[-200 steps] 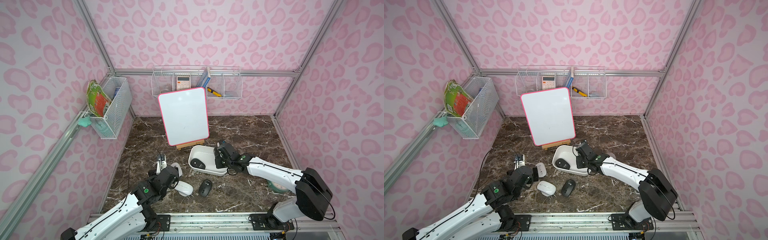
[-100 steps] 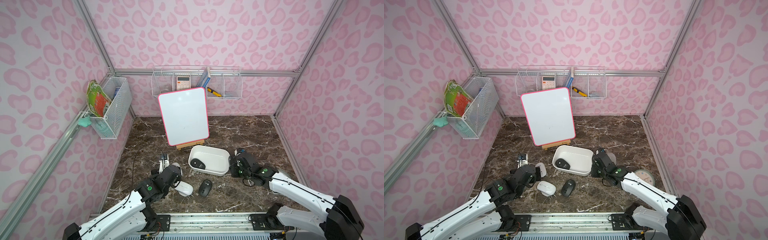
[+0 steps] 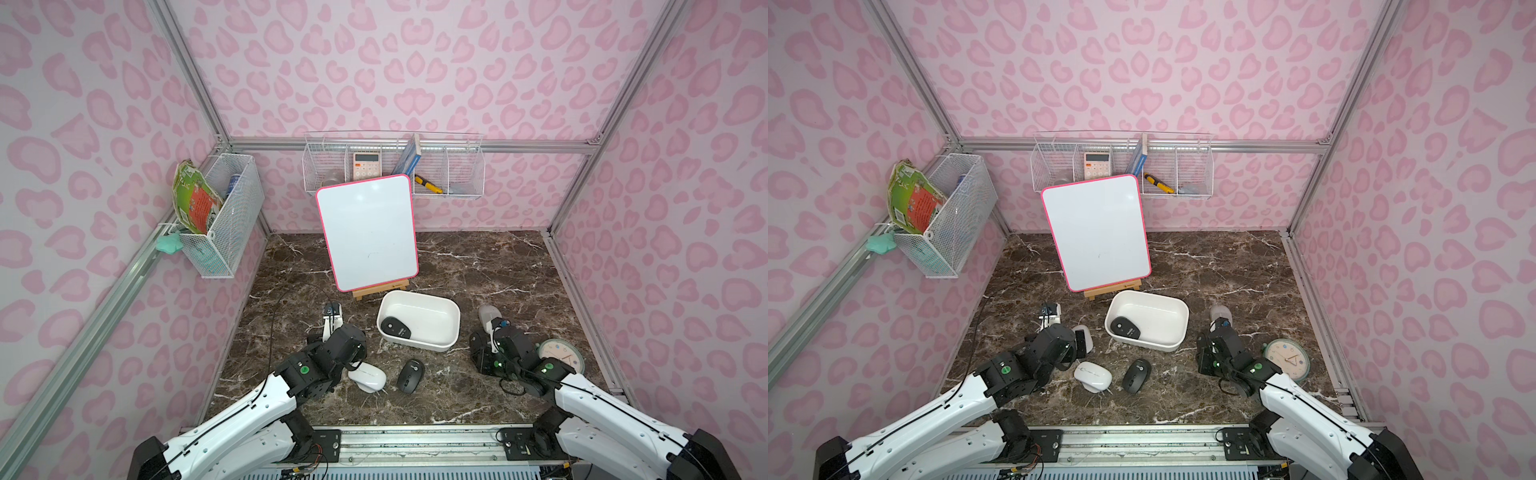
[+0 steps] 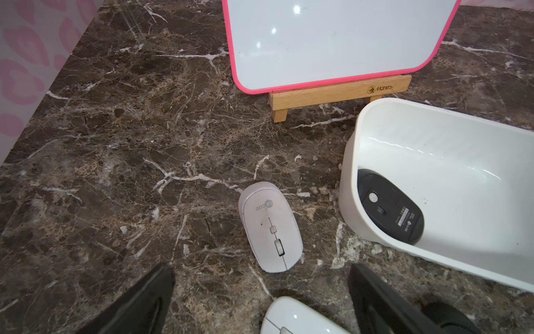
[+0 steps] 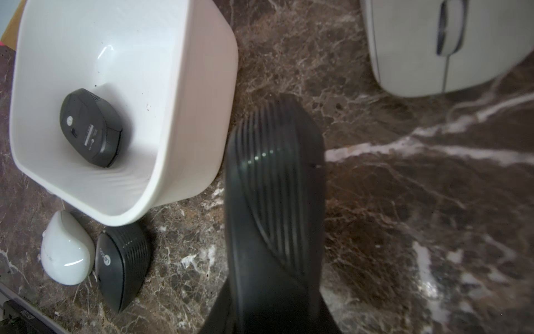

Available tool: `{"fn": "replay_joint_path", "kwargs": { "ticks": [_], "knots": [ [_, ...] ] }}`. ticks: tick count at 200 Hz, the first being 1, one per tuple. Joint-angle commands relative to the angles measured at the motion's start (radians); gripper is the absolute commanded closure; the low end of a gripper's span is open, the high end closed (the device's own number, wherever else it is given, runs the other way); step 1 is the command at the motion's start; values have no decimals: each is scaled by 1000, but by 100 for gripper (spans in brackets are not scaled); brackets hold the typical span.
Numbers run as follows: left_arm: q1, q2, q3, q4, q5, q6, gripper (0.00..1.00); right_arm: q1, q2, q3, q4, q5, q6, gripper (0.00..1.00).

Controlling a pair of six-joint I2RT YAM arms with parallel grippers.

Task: Take out the mouse from the storage box
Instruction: Place the mouse at the center of the board.

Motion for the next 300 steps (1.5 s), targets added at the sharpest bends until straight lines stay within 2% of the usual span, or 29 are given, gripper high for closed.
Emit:
{"fn": "replay_joint_path", "kwargs": {
  "ticks": [1,55,109,165,213,260,300],
  "knots": [
    [1,15,16,22,9,-6,1,-6,6,-33,91,-51,24,84],
    [1,54,41,32,16,0,1,-8,43,-60,146,-81,40,82],
    [1,76,50,46,23,6,1,-24,35,-76,136,-79,54,66],
    [1,87,54,52,25,9,1,-38,-13,-62,63,-29,60,37],
    [1,129,91,57,73,51,1,-44,-64,8,-77,85,41,15],
    [1,272,219,30,156,105,1,-54,-54,70,-120,155,-5,14],
    [21,340,281,23,229,122,1,-54,-17,139,-42,150,-124,14]
  ]
}}
